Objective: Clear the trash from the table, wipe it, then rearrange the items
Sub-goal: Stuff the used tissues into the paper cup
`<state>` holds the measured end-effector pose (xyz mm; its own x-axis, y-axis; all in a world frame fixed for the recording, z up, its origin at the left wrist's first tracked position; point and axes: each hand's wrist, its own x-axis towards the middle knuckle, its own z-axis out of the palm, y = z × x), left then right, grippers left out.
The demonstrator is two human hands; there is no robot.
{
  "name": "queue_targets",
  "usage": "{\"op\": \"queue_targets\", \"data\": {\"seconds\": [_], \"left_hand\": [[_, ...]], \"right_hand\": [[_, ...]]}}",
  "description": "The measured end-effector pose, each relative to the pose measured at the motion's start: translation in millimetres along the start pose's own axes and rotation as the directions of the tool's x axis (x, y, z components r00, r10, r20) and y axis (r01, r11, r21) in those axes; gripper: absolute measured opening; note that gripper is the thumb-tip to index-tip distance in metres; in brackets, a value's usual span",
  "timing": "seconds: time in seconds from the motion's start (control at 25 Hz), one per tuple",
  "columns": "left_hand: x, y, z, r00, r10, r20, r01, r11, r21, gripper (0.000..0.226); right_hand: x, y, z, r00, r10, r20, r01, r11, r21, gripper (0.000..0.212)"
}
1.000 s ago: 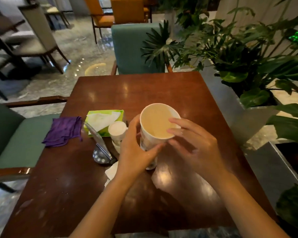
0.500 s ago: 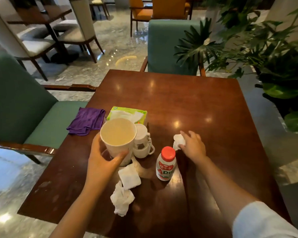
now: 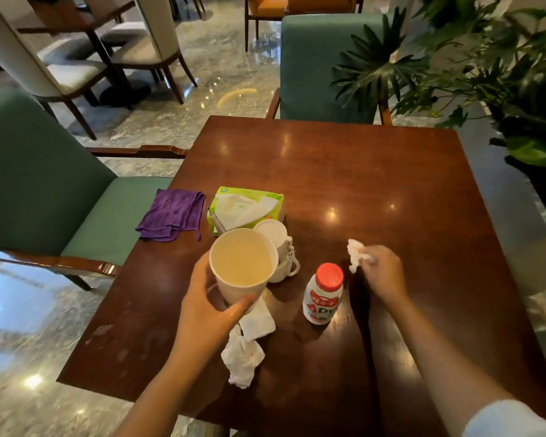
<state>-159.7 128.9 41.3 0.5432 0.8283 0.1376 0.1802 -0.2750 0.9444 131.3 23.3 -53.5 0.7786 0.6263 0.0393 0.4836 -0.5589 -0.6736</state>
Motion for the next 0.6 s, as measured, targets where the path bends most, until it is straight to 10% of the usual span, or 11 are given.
{"op": "queue_targets", "data": {"seconds": [0.2, 0.6], "left_hand": [[-2.6, -3.9, 9.1, 0.998, 0.016, 0.066, -0.018, 0.999, 0.032, 0.080], [-15.1, -6.1, -2.5, 0.995, 0.065, 0.073, -0.065, 0.998, -0.003, 0.076]], "right_hand": [[-40.4, -113.1, -73.3, 0.880, -0.388, -0.273, 0.431, 0.895, 0.116, 0.018], [-115.7, -190.8, -46.3, 0.725, -0.670, 0.158, 0.682, 0.730, -0.037, 0.020]]}}
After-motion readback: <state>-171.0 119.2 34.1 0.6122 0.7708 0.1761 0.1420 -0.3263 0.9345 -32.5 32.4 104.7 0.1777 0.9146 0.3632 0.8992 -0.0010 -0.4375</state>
